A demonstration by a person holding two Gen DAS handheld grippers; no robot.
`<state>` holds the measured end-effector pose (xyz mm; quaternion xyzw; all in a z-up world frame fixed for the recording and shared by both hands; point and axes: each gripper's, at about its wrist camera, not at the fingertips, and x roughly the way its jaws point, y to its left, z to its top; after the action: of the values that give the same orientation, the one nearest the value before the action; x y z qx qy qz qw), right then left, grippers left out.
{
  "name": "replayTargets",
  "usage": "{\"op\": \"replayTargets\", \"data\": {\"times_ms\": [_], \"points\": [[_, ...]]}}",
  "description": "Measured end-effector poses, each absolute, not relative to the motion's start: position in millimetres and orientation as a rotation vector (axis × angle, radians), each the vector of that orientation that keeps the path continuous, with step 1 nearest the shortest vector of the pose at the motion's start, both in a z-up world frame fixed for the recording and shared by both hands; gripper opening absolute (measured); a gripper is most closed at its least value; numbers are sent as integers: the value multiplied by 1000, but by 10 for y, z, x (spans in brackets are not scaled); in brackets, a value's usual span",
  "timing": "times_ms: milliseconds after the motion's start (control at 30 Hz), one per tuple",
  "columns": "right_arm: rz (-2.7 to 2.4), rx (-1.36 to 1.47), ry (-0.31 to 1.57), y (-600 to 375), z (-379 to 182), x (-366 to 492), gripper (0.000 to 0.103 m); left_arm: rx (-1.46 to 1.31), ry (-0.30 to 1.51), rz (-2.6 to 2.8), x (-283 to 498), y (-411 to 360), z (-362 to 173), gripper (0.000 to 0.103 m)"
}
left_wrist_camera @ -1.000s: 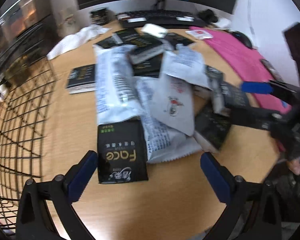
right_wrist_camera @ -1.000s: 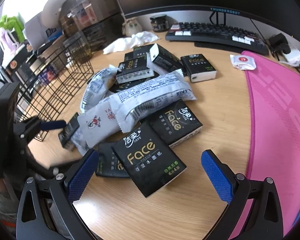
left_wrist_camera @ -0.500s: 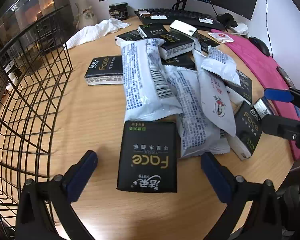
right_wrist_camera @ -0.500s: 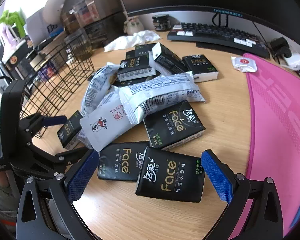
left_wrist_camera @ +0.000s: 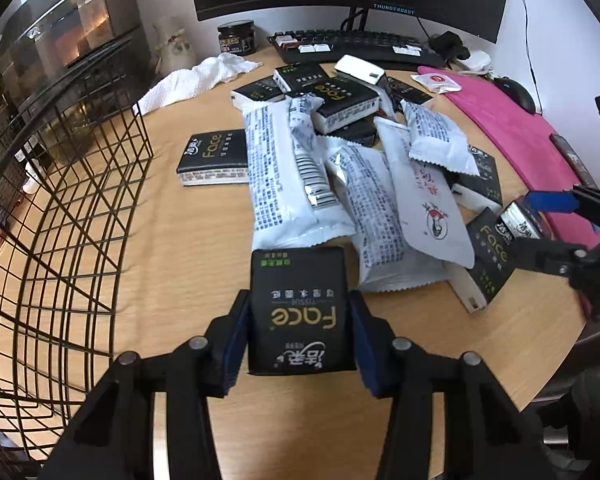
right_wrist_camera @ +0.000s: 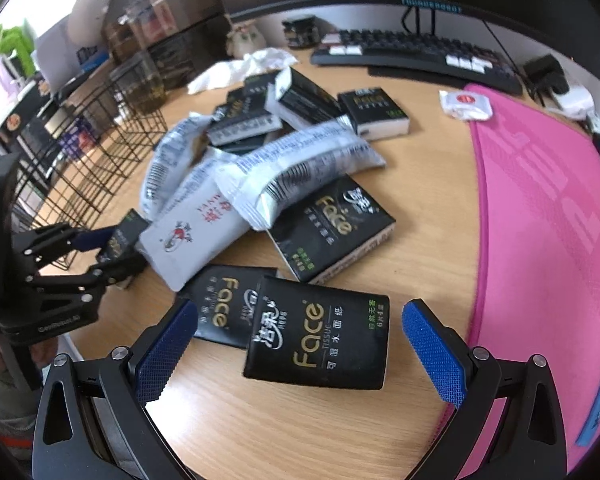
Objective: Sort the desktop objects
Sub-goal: 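Grasp a black Face tissue pack with the left tool while the right tool grasps another, then carry both tissue packs over the wire basket and open both tools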
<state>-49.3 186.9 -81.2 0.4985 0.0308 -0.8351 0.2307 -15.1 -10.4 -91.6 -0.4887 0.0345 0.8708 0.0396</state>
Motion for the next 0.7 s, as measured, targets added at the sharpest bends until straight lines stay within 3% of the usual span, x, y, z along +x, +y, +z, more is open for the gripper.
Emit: {"op": "replayTargets", "data": {"times_ms": [100,133,167,400,700], "points": [[-2296,1381,72,1892,-826,-504,84,-1505,117,2671,-146,-86,-911,52],[-2293,1378,47,1912,-811,-503,66,-1503,119,2675,-153,-81,-912,52],[-2292,1376,33,1932,-789,-502,63,-1504,117,2677,-156,-86,-914,52],[-2394,1349,119,1936,-681,-455,63,-1478,124,2687,-123,-50,-842,52],[-2398,1247,112,1785,-366,-325,63,-1319,103,2727,28,-36,-318,52]]}}
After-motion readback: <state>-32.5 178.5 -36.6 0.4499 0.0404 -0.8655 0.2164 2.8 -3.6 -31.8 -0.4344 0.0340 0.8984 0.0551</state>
